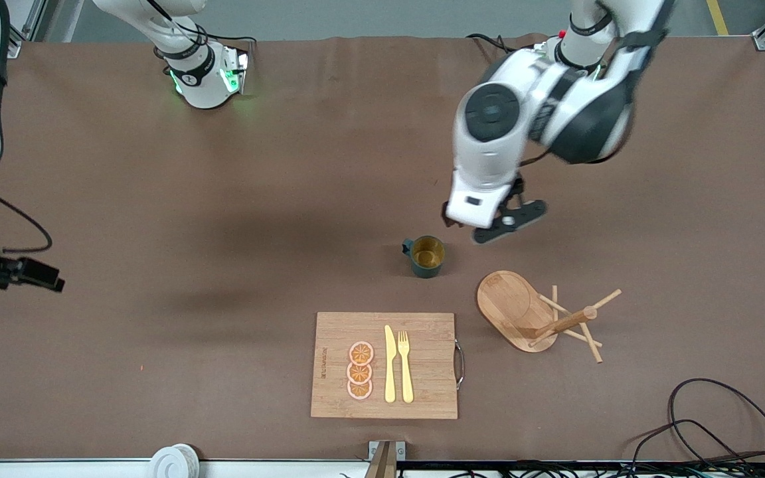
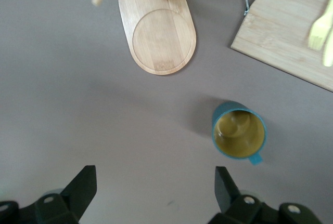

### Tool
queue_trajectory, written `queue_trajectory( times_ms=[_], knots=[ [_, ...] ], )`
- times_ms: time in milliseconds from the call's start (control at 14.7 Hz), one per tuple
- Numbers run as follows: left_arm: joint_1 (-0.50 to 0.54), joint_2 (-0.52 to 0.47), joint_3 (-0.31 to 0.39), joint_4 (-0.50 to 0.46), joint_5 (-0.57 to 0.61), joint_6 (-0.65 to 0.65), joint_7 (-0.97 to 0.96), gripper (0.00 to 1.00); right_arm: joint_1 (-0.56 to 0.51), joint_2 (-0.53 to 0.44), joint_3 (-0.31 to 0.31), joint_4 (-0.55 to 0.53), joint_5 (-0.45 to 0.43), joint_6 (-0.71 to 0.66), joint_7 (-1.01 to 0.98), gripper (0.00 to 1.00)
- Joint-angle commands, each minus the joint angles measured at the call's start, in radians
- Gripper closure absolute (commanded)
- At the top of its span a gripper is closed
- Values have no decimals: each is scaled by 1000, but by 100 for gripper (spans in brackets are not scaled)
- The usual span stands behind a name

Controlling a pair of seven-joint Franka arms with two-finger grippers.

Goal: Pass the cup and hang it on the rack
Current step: 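Set the mug down with the right gripper while the left gripper reaches it, then grasp the mug rim with the left gripper while the right gripper withdraws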

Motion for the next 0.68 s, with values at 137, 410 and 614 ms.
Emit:
queue_trajectory(
  times_ms=[137,410,614],
  knots=[
    [-160,192,11,124,140,23,-299,0,11,-330,16,-328,-33,27,-16,0],
    [-261,302,16,138,296,101,-594,1,5,-425,14,-416,-33,39,-13,0],
    [-315,367,17,150,434,111,-789,2,0,-406,11,-318,-33,22,-16,0]
  ],
)
